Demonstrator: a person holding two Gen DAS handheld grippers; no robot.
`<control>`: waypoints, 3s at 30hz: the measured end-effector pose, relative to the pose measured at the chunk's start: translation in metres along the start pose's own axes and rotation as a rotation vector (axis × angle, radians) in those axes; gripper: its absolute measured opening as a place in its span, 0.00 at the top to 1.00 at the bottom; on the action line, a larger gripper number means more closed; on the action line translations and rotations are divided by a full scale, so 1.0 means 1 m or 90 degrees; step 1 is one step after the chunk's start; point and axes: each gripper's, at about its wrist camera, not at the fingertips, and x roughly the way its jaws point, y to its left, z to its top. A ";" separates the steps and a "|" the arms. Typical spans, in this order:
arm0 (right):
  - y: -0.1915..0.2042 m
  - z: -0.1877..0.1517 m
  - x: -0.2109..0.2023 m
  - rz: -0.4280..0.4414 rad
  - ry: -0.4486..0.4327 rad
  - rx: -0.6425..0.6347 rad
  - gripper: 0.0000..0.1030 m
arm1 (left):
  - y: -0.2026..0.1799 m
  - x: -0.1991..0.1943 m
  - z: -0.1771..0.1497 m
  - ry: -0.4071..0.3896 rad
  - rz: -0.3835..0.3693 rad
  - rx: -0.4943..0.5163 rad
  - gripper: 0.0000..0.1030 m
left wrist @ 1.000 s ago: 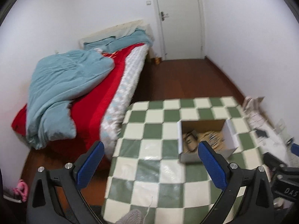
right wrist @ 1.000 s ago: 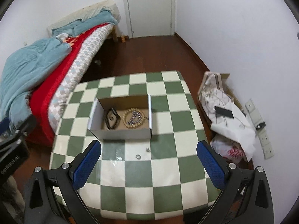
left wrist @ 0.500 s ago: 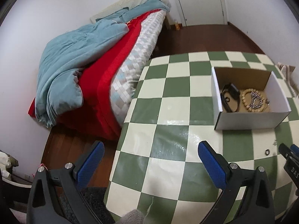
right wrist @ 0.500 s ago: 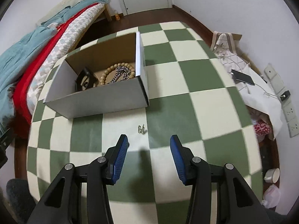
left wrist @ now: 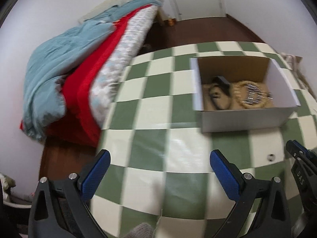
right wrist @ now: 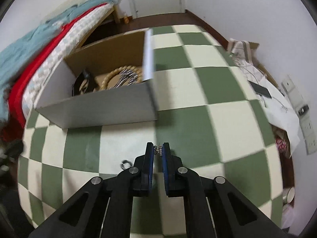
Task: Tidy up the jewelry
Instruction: 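Grasp the small black ring with the left tool while the right tool holds the charm, then carry the charm and ring into the white box and open both tools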
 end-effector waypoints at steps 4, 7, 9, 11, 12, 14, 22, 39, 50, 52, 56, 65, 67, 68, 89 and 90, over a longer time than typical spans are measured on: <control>-0.035 -0.001 -0.026 -0.003 -0.016 0.054 0.91 | -0.045 0.000 -0.004 0.018 -0.069 0.033 0.01; -0.060 -0.005 -0.041 -0.015 -0.017 0.086 0.91 | -0.079 0.005 -0.009 0.043 -0.112 0.065 0.02; -0.073 -0.008 -0.047 -0.022 -0.016 0.100 0.91 | -0.099 0.008 -0.012 0.054 -0.133 0.085 0.12; -0.082 -0.013 -0.049 -0.027 -0.012 0.106 0.91 | -0.118 0.012 -0.016 0.066 -0.149 0.105 0.24; -0.085 -0.015 -0.050 -0.029 -0.010 0.109 0.91 | -0.122 0.014 -0.017 0.070 -0.154 0.109 0.33; -0.091 -0.020 -0.050 -0.031 -0.005 0.112 0.91 | -0.132 0.017 -0.020 0.076 -0.167 0.122 0.50; -0.098 -0.022 -0.058 -0.027 -0.015 0.124 0.91 | -0.141 0.009 -0.018 0.054 -0.196 0.135 0.99; -0.075 0.001 -0.101 0.014 -0.080 0.108 0.91 | -0.065 -0.018 0.004 0.010 -0.280 0.013 0.65; -0.098 -0.004 -0.084 0.006 -0.059 0.142 0.91 | -0.115 0.022 -0.003 0.037 -0.233 0.073 0.42; -0.103 -0.002 -0.083 0.002 -0.060 0.148 0.91 | -0.128 0.025 -0.005 0.038 -0.225 0.099 0.49; -0.109 0.002 -0.084 -0.002 -0.064 0.159 0.91 | -0.136 0.022 -0.010 0.024 -0.236 0.121 0.91; -0.096 0.014 -0.103 0.024 -0.087 0.146 0.91 | -0.074 -0.018 0.015 -0.005 -0.281 0.041 0.91; -0.087 0.020 -0.109 0.041 -0.095 0.137 0.91 | -0.053 -0.031 0.028 -0.022 -0.289 0.019 0.91; -0.082 0.023 -0.110 0.050 -0.096 0.133 0.91 | -0.041 -0.037 0.037 -0.031 -0.292 0.008 0.91; 0.026 0.163 0.002 0.121 0.080 -0.015 0.91 | 0.009 0.033 0.153 0.042 -0.279 -0.022 0.87; 0.026 0.166 0.004 0.119 0.085 -0.021 0.90 | 0.009 0.034 0.155 0.044 -0.274 -0.024 0.87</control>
